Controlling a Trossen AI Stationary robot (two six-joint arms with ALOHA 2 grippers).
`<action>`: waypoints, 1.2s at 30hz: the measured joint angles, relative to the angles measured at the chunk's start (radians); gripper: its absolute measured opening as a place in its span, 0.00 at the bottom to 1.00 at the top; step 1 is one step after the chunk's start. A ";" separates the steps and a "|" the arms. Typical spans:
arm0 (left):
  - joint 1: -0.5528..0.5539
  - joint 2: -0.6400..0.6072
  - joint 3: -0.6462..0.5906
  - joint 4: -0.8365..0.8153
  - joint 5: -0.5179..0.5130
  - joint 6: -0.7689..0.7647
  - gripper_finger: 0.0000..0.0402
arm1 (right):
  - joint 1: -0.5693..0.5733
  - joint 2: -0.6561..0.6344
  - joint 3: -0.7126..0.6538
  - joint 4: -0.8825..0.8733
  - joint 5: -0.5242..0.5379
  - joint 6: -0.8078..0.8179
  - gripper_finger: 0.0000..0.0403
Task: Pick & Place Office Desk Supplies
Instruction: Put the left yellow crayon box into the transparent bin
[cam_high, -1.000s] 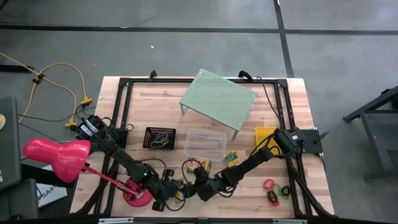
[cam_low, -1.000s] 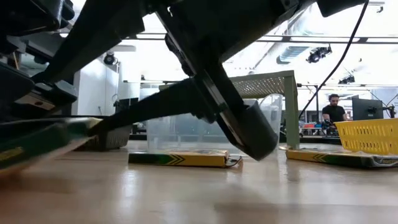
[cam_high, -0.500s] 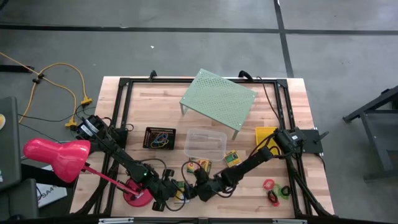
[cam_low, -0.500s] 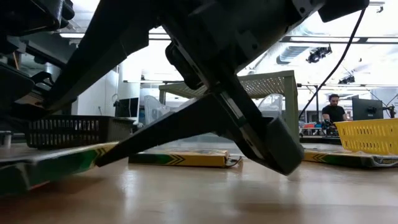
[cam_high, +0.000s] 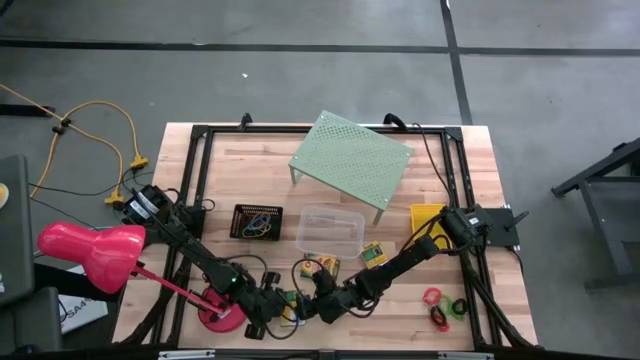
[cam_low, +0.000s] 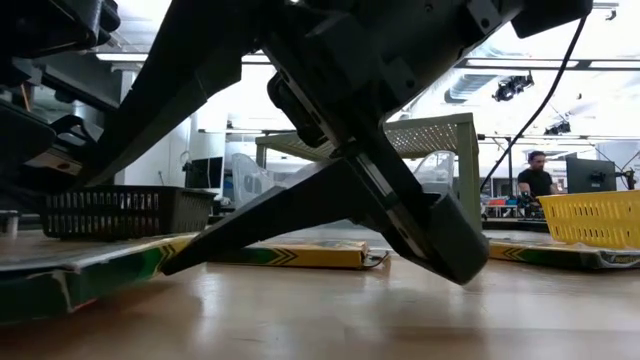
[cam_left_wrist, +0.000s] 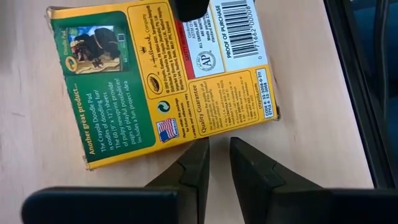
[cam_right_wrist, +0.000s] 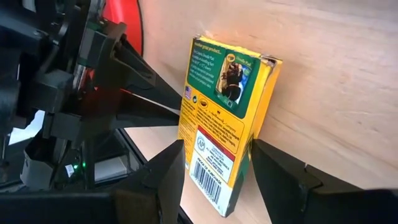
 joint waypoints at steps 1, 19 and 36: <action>0.000 0.000 0.000 -0.003 0.009 0.001 0.16 | -0.002 0.000 0.000 0.000 0.000 -0.002 0.43; -0.053 -0.082 -0.002 -0.114 -0.073 0.012 0.16 | -0.006 0.001 0.000 -0.032 -0.004 0.020 0.43; -0.130 -0.121 -0.001 -0.064 -0.379 0.103 0.16 | -0.006 0.001 -0.001 -0.031 -0.004 0.020 0.43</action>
